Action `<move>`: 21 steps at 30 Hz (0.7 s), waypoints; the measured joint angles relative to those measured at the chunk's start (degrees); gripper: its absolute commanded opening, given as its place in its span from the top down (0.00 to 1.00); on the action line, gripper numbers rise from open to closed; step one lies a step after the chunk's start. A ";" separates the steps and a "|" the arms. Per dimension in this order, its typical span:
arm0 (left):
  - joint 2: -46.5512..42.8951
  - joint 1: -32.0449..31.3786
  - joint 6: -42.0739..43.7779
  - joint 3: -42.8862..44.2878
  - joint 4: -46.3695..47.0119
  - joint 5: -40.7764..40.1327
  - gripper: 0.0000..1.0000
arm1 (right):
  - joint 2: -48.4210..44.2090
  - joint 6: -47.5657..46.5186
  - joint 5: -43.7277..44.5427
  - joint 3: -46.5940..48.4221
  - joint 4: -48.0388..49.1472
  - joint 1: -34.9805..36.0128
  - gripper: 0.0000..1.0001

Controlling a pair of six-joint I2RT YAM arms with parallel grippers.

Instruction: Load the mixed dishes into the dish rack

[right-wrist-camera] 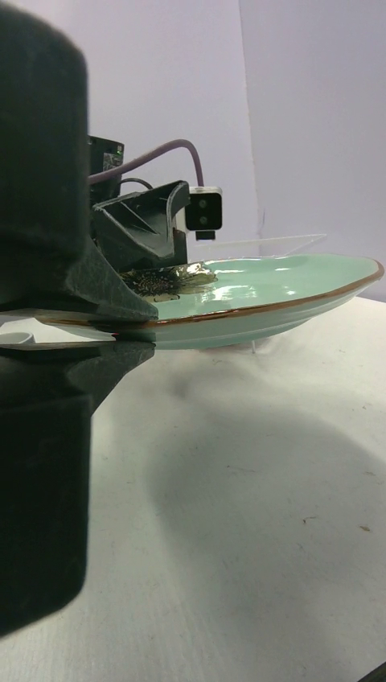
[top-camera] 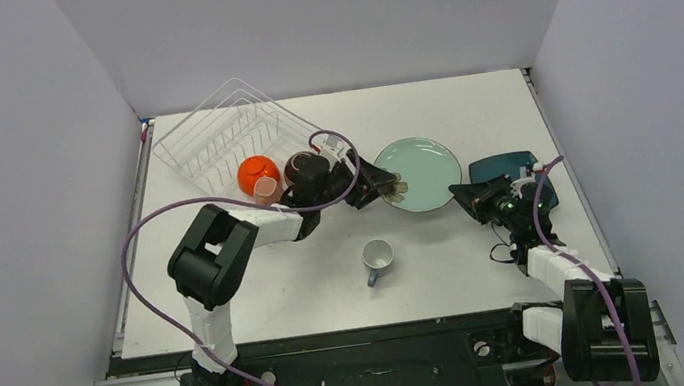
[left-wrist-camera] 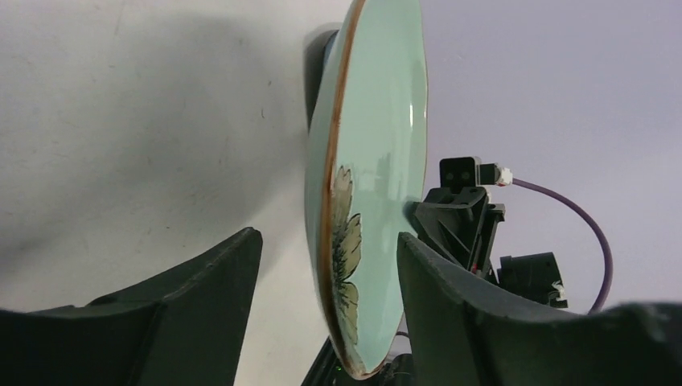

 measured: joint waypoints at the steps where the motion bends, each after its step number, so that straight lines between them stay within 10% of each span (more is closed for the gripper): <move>1: 0.13 -0.35 -0.17 0.02 0.20 -0.02 0.52 | -0.04 0.00 -0.13 0.00 -0.02 0.00 1.00; 14: -0.31 -1.11 1.75 2.05 -2.86 -1.03 1.00 | -2.08 -0.81 -1.46 0.00 -1.49 0.11 1.00; 21: -6.67 -1.25 7.06 2.14 -9.49 -1.81 1.00 | -7.37 -12.20 -1.33 6.88 -15.96 4.52 0.52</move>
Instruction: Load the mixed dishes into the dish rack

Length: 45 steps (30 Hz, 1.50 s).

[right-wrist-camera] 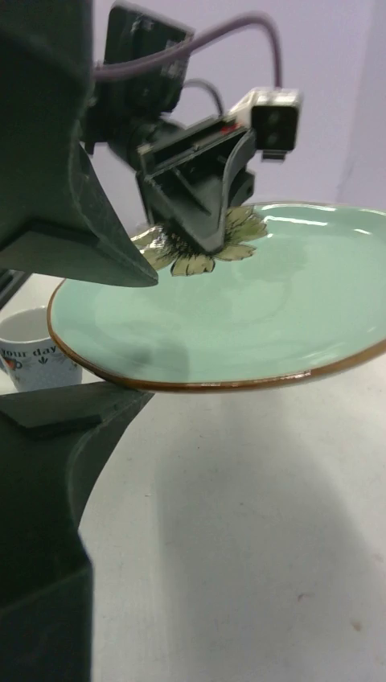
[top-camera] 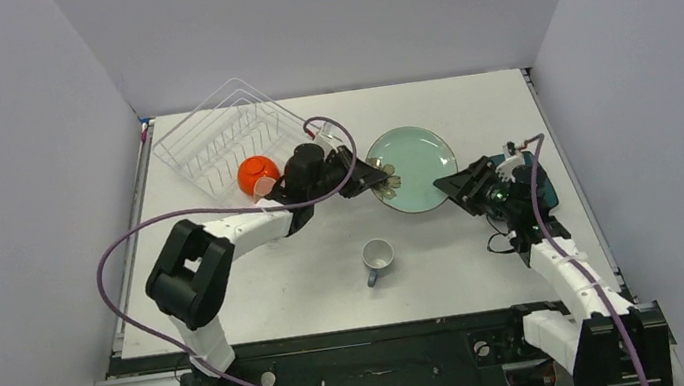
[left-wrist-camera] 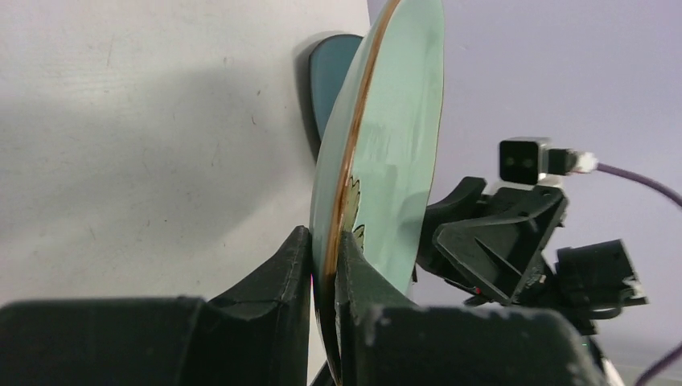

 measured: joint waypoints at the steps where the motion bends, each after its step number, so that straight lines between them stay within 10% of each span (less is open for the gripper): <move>1: -1.42 0.17 1.33 0.00 -1.62 -0.20 1.00 | -0.52 -3.17 1.31 2.60 -3.52 2.03 0.49; 16: -28.02 2.36 33.27 0.61 -33.83 12.44 1.00 | -11.41 -28.74 1.75 12.20 -18.95 17.75 0.43; 28: -35.67 4.02 47.04 1.01 -47.50 21.90 1.00 | -17.00 -31.23 -3.19 10.16 -11.08 29.49 0.68; 35: -37.09 6.95 51.43 1.09 -53.64 25.68 1.00 | -15.74 -30.82 -2.51 9.44 -10.69 34.51 1.00; 40: -37.13 8.55 52.11 1.97 -56.89 24.79 1.00 | -14.12 -30.97 3.87 9.25 -9.20 39.47 1.00; 45: -37.29 9.84 51.43 3.50 -58.07 23.39 0.74 | -14.36 -31.39 16.41 8.61 -6.19 45.59 1.00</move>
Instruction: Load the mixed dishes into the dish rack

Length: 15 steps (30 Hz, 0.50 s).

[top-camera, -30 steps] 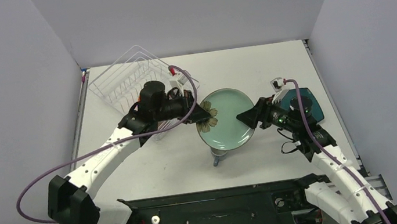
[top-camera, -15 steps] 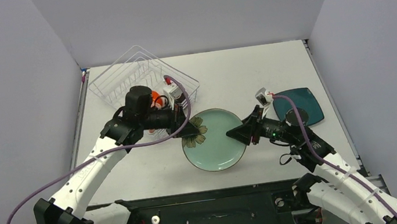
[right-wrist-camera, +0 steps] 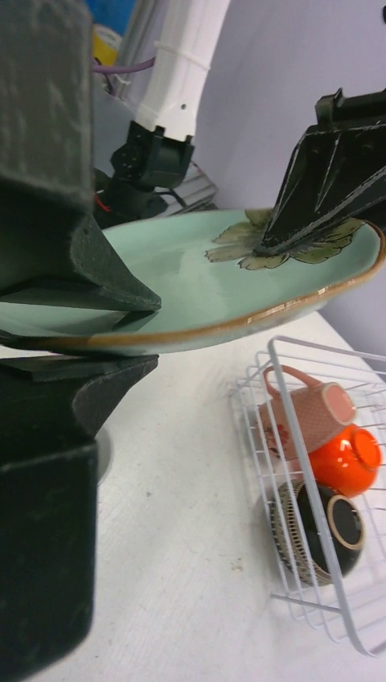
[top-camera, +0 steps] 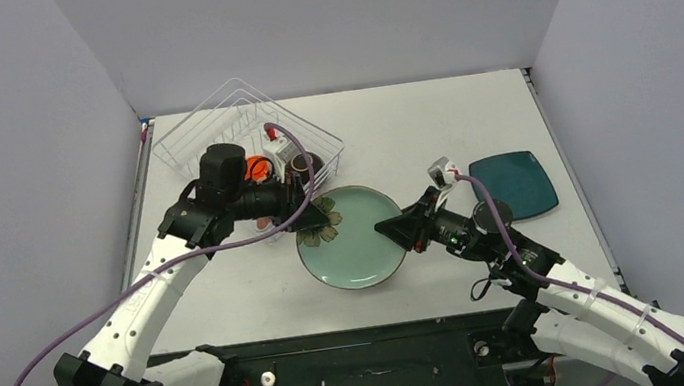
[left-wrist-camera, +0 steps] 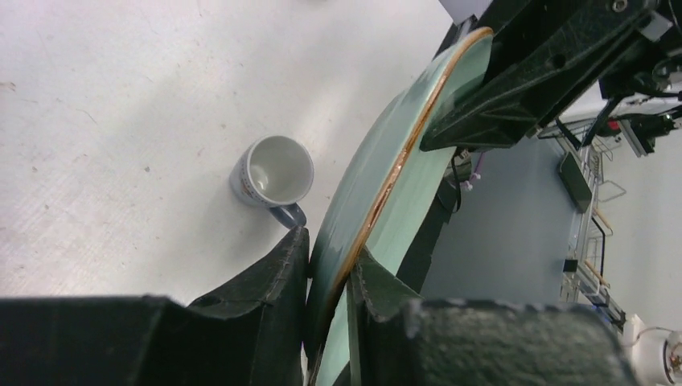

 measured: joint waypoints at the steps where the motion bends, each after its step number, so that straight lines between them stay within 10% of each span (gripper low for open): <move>1: -0.09 0.28 -0.85 0.39 0.13 -0.59 0.70 | 0.00 0.11 1.51 0.00 0.96 0.55 1.00; 9: -0.83 4.39 -10.67 4.00 4.31 -4.22 0.09 | 0.42 0.59 10.19 -0.42 8.24 3.26 1.00; 15: -1.97 7.04 -14.64 6.69 3.72 -7.06 0.03 | 2.89 -0.52 14.12 -0.42 10.36 3.41 1.00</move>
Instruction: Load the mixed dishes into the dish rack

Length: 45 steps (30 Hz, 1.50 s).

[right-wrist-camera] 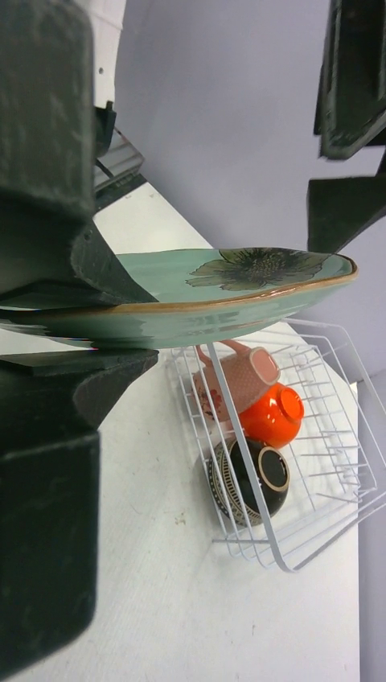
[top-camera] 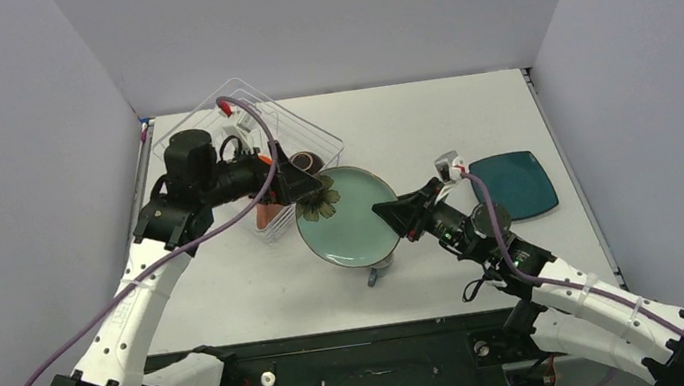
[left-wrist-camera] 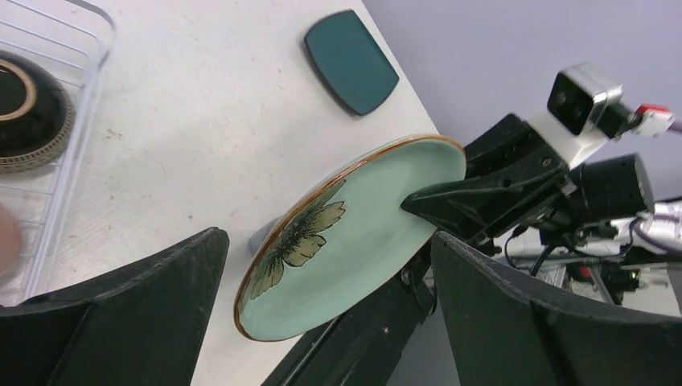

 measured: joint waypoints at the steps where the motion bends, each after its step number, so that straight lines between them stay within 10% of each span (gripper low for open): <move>1: -0.07 0.72 -0.42 0.79 -0.39 -0.57 0.03 | 0.28 -0.22 0.50 0.00 0.09 0.07 1.00; 10: -0.11 5.09 -9.62 6.88 -7.52 -8.59 0.00 | 4.44 -8.98 6.80 2.95 -3.15 0.31 1.00; 24: -0.44 -5.90 -58.31 -2.34 0.26 -9.33 0.07 | 10.75 -43.41 24.63 9.66 -5.66 12.79 1.00; 37: 6.45 -12.96 -66.71 7.56 -20.02 -17.07 0.18 | 14.19 -61.13 35.15 9.66 -2.75 23.26 1.00; 45: 11.50 -13.09 -67.95 7.85 -20.98 -18.75 0.42 | 14.21 -66.49 39.04 9.68 -1.38 27.52 1.00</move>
